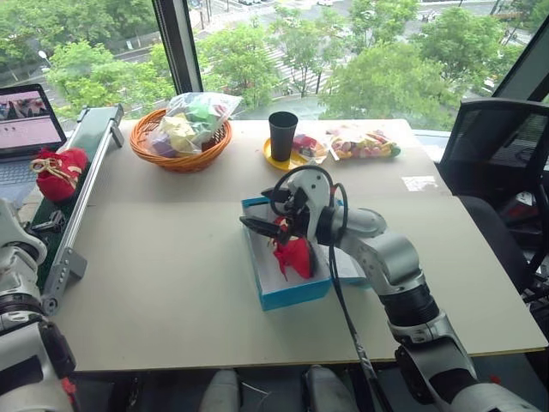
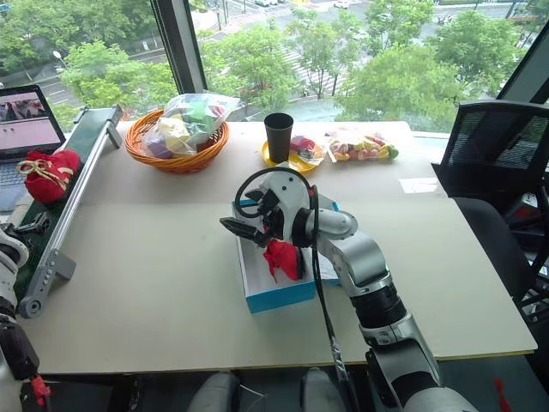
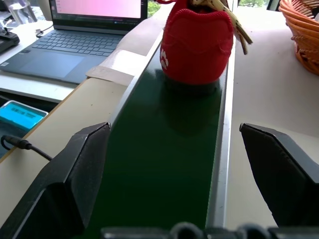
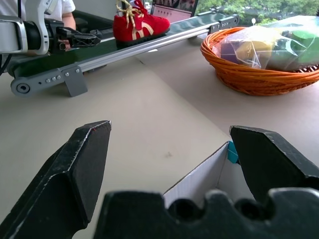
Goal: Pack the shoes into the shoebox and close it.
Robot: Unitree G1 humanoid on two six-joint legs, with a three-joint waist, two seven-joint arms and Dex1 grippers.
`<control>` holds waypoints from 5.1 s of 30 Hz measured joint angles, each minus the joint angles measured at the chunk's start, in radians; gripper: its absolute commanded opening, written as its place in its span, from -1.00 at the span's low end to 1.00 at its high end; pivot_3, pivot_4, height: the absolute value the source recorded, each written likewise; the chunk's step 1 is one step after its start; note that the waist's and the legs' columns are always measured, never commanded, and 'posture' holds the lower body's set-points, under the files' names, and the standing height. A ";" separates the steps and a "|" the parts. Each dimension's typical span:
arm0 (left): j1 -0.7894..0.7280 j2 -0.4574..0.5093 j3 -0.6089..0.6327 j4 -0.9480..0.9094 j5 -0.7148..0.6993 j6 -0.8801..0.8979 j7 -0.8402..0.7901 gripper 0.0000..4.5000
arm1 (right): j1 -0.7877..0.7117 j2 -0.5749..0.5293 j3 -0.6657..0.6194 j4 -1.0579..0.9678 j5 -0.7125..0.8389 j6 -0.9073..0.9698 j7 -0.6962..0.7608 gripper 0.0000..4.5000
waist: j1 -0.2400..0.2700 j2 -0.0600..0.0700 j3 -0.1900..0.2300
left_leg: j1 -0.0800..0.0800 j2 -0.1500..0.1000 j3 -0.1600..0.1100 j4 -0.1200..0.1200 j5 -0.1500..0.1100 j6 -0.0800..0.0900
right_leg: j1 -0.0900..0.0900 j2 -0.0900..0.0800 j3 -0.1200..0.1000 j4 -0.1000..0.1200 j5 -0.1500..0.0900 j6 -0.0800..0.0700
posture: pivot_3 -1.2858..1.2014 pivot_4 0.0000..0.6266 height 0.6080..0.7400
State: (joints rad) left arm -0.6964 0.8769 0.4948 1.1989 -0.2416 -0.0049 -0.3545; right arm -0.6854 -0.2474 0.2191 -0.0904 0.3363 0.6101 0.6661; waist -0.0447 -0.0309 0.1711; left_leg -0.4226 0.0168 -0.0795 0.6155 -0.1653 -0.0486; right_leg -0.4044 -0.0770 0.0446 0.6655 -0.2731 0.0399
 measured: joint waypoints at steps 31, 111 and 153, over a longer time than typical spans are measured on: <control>-0.137 -0.162 -0.204 -0.316 0.018 0.072 -0.198 -0.13 | -0.103 0.117 -0.324 -0.014 0.318 0.327 -0.147 1.00 | 0.041 -0.003 -0.001 | -0.004 0.000 -0.003 0.001 0.003 -0.005 | 0.001 0.000 -0.003 0.001 0.001 0.000 | 0.03 -0.52 1.00; 0.004 -0.276 -0.569 -1.480 -0.170 0.778 -0.317 1.00 | -0.219 -0.081 -0.546 0.178 0.606 0.300 -0.536 -0.82 | -0.017 0.004 0.003 | -0.001 0.000 0.000 -0.004 0.003 -0.004 | -0.001 0.001 0.004 -0.001 0.000 0.000 | 0.03 -0.52 1.00; 0.325 -0.057 -0.501 -1.569 -0.041 0.584 -0.523 1.00 | -0.236 -0.149 0.401 0.292 -0.025 0.243 0.021 -0.61 | -0.017 0.004 0.004 | 0.012 0.001 0.000 0.000 0.001 -0.001 | 0.013 0.002 0.004 -0.002 -0.003 0.004 | 0.03 -0.52 1.00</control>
State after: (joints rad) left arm -0.3715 0.8195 -0.0062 -0.3705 -0.2825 0.5788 -0.8770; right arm -0.9218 -0.3962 0.6199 0.2013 0.3115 0.8528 0.6866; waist -0.0621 -0.0266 0.1746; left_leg -0.4110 0.0178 -0.0794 0.6152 -0.1640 -0.0496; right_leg -0.3914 -0.0751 0.0482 0.6631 -0.2757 0.0441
